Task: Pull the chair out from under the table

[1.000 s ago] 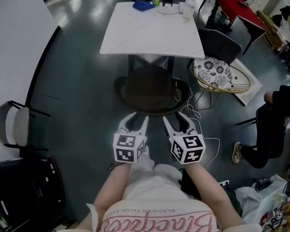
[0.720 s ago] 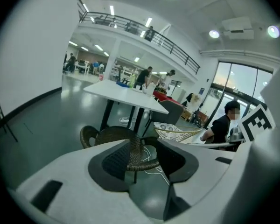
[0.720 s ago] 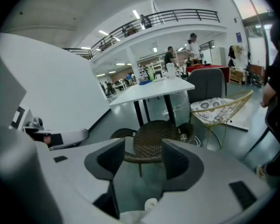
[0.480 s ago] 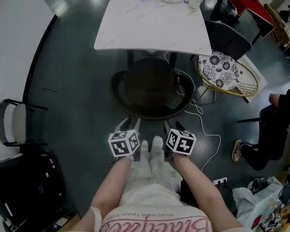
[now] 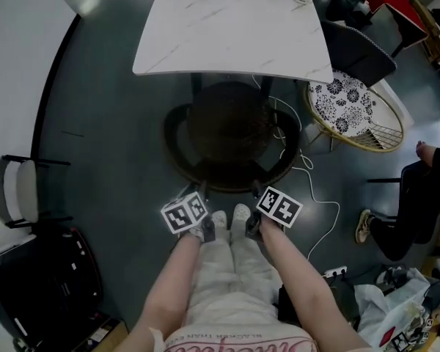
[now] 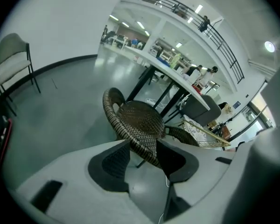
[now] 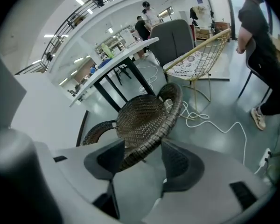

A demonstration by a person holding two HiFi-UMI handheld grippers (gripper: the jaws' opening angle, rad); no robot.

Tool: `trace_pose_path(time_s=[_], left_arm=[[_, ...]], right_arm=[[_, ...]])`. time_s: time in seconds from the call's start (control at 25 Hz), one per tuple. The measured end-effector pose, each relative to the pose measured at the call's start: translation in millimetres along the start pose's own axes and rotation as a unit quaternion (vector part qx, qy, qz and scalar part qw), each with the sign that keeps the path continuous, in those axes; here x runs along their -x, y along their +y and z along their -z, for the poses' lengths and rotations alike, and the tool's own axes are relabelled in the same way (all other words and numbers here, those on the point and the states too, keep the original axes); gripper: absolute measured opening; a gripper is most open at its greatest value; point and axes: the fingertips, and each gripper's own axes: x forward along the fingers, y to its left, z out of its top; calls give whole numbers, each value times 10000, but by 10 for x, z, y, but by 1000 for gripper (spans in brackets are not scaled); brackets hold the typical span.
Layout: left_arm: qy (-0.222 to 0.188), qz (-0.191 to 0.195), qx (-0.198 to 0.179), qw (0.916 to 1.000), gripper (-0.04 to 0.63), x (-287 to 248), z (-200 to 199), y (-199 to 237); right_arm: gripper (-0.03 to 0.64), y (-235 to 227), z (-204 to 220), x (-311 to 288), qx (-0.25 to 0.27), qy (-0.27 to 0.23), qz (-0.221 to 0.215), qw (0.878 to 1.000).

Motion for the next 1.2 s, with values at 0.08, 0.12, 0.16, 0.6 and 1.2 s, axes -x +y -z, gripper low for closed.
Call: trace_pose_path(time_s=[0.08, 0.12, 0.16, 0.6, 1.2], left_arm=[[4, -127, 78, 9999, 149, -73, -13, 57], [-15, -180, 76, 9998, 147, -92, -35, 77], [-30, -219, 40, 9997, 147, -102, -60, 92], [187, -645, 643, 9957, 207, -167, -136, 336], [650, -257, 380, 9968, 227, -537, -61, 304]], right_arm=[[216, -67, -5, -76, -108, 56, 145, 9998], [219, -78, -12, -113, -156, 83, 156, 9997], [225, -70, -21, -150, -200, 109, 143, 9996], [233, -110, -8, -394, -444, 330, 445, 9975], [244, -212, 7, -490, -406, 262, 678, 9965]])
